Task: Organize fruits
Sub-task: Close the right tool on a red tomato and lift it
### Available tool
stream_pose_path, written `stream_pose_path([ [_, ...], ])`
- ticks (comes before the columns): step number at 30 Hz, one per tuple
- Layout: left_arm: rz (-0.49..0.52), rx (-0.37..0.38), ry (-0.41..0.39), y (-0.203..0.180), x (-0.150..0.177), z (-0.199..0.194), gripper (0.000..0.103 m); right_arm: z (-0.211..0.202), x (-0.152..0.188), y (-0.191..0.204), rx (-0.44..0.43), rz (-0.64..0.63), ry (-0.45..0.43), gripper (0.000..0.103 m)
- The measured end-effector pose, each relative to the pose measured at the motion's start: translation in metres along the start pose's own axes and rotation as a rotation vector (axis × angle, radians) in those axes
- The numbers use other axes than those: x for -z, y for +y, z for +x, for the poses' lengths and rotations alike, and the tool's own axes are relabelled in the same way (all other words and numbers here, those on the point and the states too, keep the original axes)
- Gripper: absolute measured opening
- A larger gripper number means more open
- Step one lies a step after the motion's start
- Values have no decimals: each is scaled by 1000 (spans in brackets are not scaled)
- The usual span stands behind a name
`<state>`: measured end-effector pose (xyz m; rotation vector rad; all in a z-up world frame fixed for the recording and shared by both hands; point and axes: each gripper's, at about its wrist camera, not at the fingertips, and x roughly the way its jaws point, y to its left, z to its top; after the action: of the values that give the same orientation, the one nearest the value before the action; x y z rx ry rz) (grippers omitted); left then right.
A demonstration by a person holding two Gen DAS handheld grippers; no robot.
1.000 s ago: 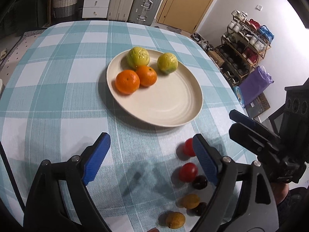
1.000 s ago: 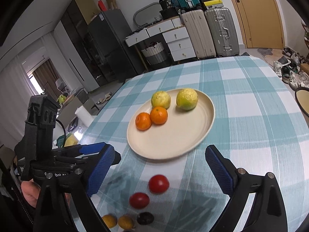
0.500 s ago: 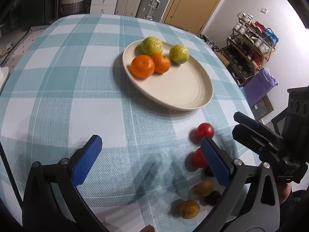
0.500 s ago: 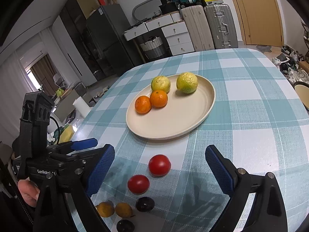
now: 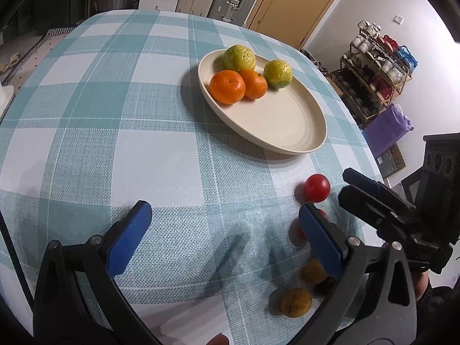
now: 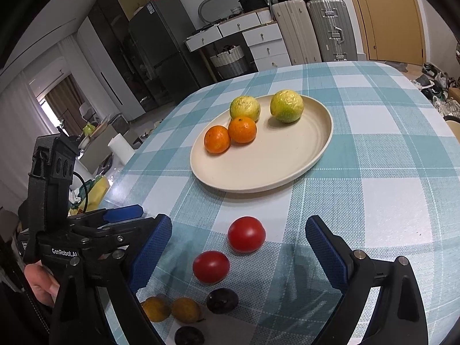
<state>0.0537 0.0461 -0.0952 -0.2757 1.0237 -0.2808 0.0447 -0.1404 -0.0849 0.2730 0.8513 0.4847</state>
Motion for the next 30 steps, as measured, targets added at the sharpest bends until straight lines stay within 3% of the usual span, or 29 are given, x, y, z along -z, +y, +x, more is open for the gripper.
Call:
stream_pose_path([
  [17, -10, 8, 6, 2, 2, 1, 102, 18, 7, 2, -1, 6, 55, 56],
  [20, -5, 9, 15, -1, 3, 2, 102, 23, 9, -2, -8, 26, 74, 45],
  [22, 1, 7, 16, -4, 3, 1, 102, 24, 11, -4, -23, 36, 76, 32],
  [30, 23, 28, 23, -18, 1, 2, 102, 13, 12, -12, -51, 51, 31, 31],
])
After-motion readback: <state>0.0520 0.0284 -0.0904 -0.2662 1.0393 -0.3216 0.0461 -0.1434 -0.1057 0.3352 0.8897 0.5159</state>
